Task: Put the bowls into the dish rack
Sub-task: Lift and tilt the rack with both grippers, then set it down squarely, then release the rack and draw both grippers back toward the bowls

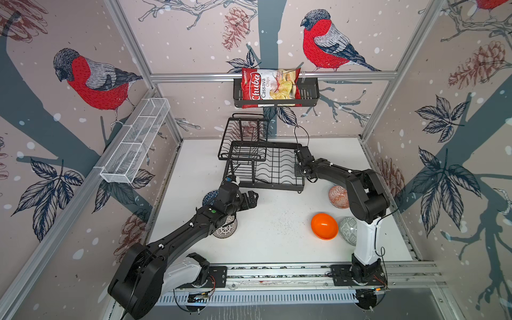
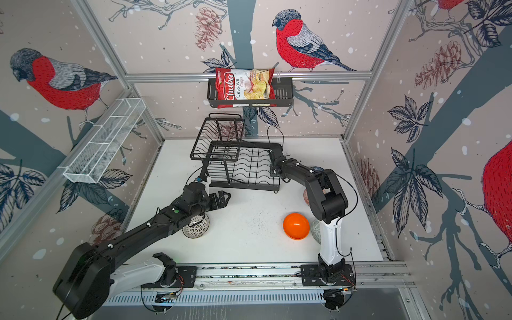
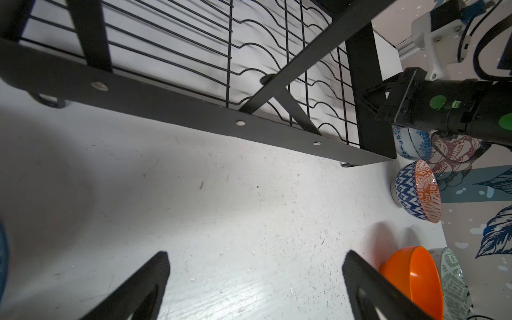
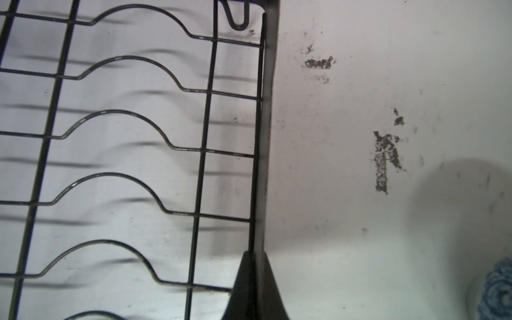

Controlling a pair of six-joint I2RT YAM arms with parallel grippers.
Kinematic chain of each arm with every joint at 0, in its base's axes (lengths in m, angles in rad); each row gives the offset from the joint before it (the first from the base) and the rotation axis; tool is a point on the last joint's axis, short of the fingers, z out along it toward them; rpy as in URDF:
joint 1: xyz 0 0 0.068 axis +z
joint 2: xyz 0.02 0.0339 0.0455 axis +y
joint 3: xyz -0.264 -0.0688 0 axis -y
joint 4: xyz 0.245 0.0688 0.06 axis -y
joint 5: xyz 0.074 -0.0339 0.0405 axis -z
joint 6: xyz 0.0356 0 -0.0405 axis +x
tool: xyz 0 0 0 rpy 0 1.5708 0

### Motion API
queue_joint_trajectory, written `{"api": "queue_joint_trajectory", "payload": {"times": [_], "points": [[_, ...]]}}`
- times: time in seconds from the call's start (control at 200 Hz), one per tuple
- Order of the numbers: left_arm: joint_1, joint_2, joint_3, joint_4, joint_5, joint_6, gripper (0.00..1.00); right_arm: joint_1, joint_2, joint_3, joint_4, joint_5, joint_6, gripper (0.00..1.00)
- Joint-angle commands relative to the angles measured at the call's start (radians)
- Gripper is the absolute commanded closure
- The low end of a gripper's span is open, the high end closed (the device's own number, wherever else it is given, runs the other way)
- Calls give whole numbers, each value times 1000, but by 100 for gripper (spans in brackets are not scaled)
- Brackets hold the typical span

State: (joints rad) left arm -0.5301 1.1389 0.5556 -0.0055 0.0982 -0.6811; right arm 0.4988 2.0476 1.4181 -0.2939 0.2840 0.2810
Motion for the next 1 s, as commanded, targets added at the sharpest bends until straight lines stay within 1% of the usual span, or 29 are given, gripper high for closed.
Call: {"api": "queue_joint_trajectory", "payload": {"times": [0.0,0.15,0.26,0.42,0.49,0.56,0.64,0.705,0.78,0.911,0.996], "points": [[4,-10,-2,-8,-26,8,2,11,54,43,16,50,-85,98],[12,-30,-1,-39,-47,2,2,-10,116,123,-21,83,-61,97],[23,-42,-2,-56,-55,7,2,-26,141,174,-41,83,-60,95],[47,-44,-7,-86,-63,3,2,-35,127,186,-37,81,-56,91],[69,-45,-12,-103,-57,-2,2,-37,122,189,-43,81,-44,87],[84,-54,-12,-123,-60,-10,2,-37,103,178,-46,74,-29,86],[94,-77,-8,-140,-67,-6,2,-38,57,140,-24,49,-13,77],[101,-93,-6,-150,-70,-2,2,-39,14,109,-12,33,2,64],[108,-106,11,-177,-84,9,3,-42,-35,78,-7,19,20,57],[123,-84,55,-260,-116,31,2,-43,-143,-5,16,-3,54,39],[124,-72,63,-271,-91,33,2,-42,-219,-82,42,-33,83,26]]}}
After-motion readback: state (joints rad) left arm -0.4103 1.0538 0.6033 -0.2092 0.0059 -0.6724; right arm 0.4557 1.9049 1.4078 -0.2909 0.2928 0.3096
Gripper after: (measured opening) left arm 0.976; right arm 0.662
